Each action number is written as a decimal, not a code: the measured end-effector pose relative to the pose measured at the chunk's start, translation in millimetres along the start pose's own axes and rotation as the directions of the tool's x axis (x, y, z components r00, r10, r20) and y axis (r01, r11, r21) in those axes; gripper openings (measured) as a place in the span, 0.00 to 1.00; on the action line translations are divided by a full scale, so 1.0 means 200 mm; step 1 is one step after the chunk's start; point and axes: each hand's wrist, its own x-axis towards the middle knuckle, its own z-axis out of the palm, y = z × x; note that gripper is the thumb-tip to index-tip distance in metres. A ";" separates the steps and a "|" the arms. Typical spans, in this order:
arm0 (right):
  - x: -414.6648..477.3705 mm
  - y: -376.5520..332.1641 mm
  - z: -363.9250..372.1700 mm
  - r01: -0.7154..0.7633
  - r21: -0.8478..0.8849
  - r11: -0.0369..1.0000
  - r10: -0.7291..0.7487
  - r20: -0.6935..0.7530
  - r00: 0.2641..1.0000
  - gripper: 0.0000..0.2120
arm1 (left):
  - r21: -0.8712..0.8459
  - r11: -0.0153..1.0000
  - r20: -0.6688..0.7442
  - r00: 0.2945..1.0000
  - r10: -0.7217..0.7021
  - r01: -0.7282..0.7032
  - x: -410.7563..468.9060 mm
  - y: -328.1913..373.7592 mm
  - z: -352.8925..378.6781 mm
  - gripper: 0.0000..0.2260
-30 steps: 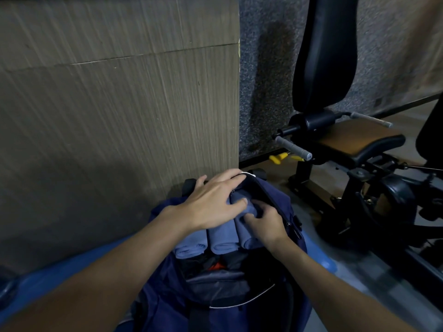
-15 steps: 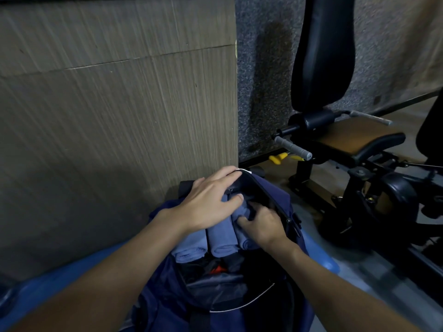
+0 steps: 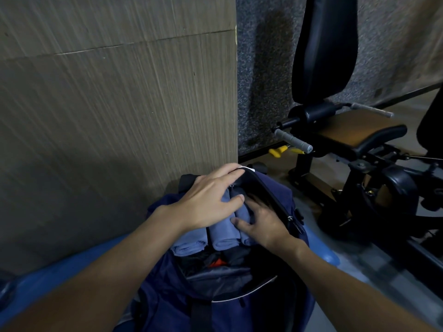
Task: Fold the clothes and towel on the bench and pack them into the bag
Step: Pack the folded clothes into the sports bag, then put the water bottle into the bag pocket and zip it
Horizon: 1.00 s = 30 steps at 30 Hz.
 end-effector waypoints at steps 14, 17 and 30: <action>-0.02 -0.05 -0.05 -0.045 -0.232 0.972 0.057 0.045 0.997 0.38 | 0.067 0.998 0.051 0.999 -0.011 0.008 0.03 -0.01 -0.01 0.28; -0.09 -0.10 -0.08 -0.020 -0.349 0.937 0.025 0.011 1.000 0.33 | 0.085 0.996 0.063 0.997 -0.036 0.030 -0.01 -0.01 -0.02 0.28; -0.31 -0.51 0.05 0.406 -0.413 0.815 -0.470 -0.061 0.881 0.15 | -0.217 0.960 -0.300 0.924 -0.237 0.176 -0.64 -0.16 -0.05 0.11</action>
